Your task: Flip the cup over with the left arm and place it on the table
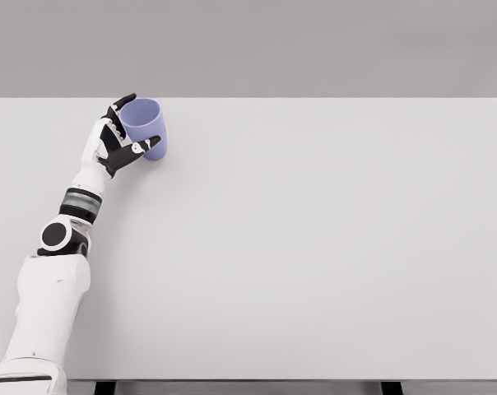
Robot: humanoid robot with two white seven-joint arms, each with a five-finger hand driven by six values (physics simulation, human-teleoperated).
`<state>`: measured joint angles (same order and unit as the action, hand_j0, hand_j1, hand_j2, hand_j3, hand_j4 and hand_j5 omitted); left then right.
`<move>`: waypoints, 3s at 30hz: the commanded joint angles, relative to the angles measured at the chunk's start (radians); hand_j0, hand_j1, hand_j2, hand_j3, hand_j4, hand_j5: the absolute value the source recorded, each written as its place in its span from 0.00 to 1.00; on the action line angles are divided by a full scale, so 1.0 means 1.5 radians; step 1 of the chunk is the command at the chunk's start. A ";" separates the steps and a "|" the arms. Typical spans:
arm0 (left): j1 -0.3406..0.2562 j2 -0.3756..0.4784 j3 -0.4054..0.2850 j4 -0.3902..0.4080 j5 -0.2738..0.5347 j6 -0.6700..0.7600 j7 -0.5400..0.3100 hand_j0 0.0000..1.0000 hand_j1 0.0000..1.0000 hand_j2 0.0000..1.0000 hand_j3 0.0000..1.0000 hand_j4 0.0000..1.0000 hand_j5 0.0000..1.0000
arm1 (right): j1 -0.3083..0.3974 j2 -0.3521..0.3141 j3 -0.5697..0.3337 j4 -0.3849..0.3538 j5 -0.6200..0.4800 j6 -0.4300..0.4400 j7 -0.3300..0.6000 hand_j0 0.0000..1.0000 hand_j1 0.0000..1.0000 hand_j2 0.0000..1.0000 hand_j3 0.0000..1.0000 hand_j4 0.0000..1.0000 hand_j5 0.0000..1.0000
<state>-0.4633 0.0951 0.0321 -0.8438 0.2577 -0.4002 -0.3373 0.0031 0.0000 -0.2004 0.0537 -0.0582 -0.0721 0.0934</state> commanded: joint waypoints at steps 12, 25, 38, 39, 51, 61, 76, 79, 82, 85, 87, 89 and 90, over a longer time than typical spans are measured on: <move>0.000 0.000 0.000 -0.003 0.003 0.000 0.000 0.88 0.88 0.88 0.88 0.88 0.88 | 0.000 0.000 0.000 0.000 0.000 0.000 0.000 1.00 1.00 1.00 1.00 1.00 1.00; 0.000 0.001 0.005 -0.003 0.005 0.001 0.001 0.97 0.97 0.97 0.97 0.97 0.97 | 0.000 0.000 0.001 0.000 0.000 0.000 0.000 1.00 1.00 1.00 1.00 1.00 1.00; -0.001 0.007 0.007 -0.001 0.006 0.001 0.001 0.99 0.99 0.99 0.99 0.99 0.99 | 0.000 0.000 0.000 0.000 0.000 0.000 0.000 1.00 1.00 1.00 1.00 1.00 1.00; -0.001 0.007 0.008 -0.001 0.006 0.001 0.001 0.99 0.99 0.99 0.99 0.99 0.99 | 0.000 0.000 0.001 0.000 0.000 0.000 0.000 1.00 1.00 1.00 1.00 1.00 1.00; -0.005 0.014 0.016 0.001 0.006 0.010 0.002 0.99 0.99 0.99 0.99 0.99 0.99 | 0.000 0.000 0.001 0.000 0.000 0.000 0.000 1.00 1.00 1.00 1.00 1.00 1.00; 0.001 0.021 0.027 -0.007 0.007 0.007 0.001 0.99 0.99 0.99 0.99 0.99 0.99 | 0.000 0.000 0.001 0.000 0.000 0.000 0.000 1.00 1.00 1.00 1.00 1.00 1.00; 0.060 0.100 0.028 -0.116 0.044 0.001 0.001 0.99 0.99 0.99 0.99 0.99 0.99 | 0.000 0.000 0.000 0.000 0.000 0.000 0.000 1.00 1.00 1.00 1.00 1.00 1.00; 0.091 0.162 0.022 -0.156 0.059 -0.022 0.001 0.99 0.99 0.99 0.99 0.99 0.99 | 0.000 0.000 0.001 0.000 0.000 0.000 0.000 1.00 1.00 1.00 1.00 1.00 1.00; 0.110 0.226 -0.019 -0.174 0.057 -0.088 0.000 0.99 0.99 0.99 0.99 0.99 0.99 | 0.000 0.000 0.001 0.000 0.000 0.000 0.000 1.00 1.00 1.00 1.00 1.00 1.00; 0.153 0.335 -0.074 -0.207 0.055 -0.140 0.000 0.99 0.99 0.99 0.99 0.99 0.99 | 0.000 0.000 0.001 0.000 0.000 0.000 0.000 1.00 1.00 1.00 1.00 1.00 1.00; 0.153 0.360 -0.098 -0.208 0.050 -0.140 -0.001 1.00 1.00 1.00 1.00 1.00 1.00 | 0.000 0.000 0.001 0.000 0.000 0.000 0.000 1.00 1.00 1.00 1.00 1.00 1.00; 0.153 0.361 -0.102 -0.209 0.017 -0.140 -0.001 1.00 1.00 1.00 1.00 1.00 1.00 | 0.000 0.000 0.000 0.000 0.000 0.000 0.000 1.00 1.00 1.00 1.00 1.00 1.00; 0.154 0.363 -0.105 -0.210 0.002 -0.140 -0.005 1.00 1.00 1.00 1.00 1.00 1.00 | 0.000 0.000 0.000 0.000 0.000 0.000 0.000 1.00 1.00 1.00 1.00 1.00 1.00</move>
<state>-0.2331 0.6109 -0.1053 -1.1501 0.2895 -0.6021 -0.3403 0.0031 0.0000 -0.2001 0.0537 -0.0582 -0.0721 0.0934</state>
